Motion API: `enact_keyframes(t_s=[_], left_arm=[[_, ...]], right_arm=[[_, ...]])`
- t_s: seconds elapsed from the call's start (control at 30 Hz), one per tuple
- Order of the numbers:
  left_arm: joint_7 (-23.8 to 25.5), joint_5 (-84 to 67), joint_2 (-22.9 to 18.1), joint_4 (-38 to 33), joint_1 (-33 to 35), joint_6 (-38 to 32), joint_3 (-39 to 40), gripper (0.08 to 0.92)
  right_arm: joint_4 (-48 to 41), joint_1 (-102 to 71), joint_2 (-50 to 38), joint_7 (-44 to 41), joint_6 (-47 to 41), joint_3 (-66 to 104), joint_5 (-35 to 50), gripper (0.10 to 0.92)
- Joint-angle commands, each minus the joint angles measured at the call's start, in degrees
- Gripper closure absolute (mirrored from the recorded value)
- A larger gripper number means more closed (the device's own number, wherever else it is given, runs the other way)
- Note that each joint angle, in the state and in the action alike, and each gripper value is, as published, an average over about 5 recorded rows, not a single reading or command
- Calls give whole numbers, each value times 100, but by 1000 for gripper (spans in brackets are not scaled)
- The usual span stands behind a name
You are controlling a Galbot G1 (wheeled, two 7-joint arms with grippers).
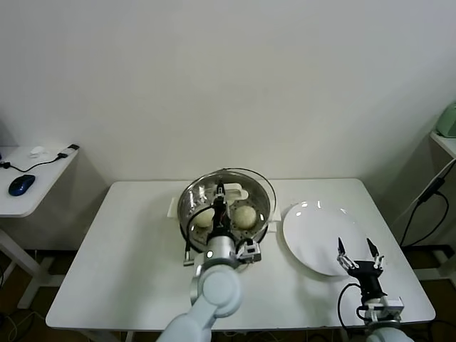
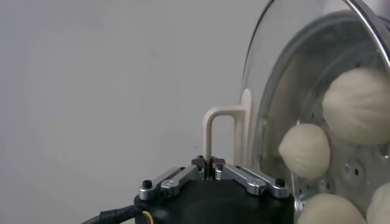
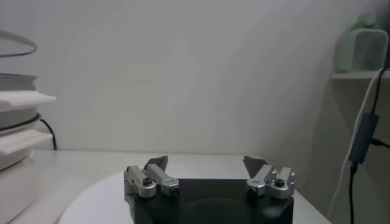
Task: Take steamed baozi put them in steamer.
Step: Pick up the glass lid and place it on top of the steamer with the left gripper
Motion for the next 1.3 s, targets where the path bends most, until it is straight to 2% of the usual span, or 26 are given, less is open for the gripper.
enact_keyframes(t_s=[0.03,0.37,0.8,1.03,1.3], left_arm=[[-98,29,-233,234,-71,161,108,862],[-227,57,-28,459,-51,24,-136,862],[-402,1,-40,610,69,-100,-269,852],[-427,-64,27,510,57,-141,-218,684],[-200,-750,274,-193,0,-11,55,450]], right_arm=[[1,-17,27,32,47,9,11,203],[-41,37,102,71,66,-14,-1,203],[-83,128,148,76,66,-62,-55,202],[-31,137,123,51,-3,-90,-44,203],[-16,148,113,50,-92,-126,-91,203]])
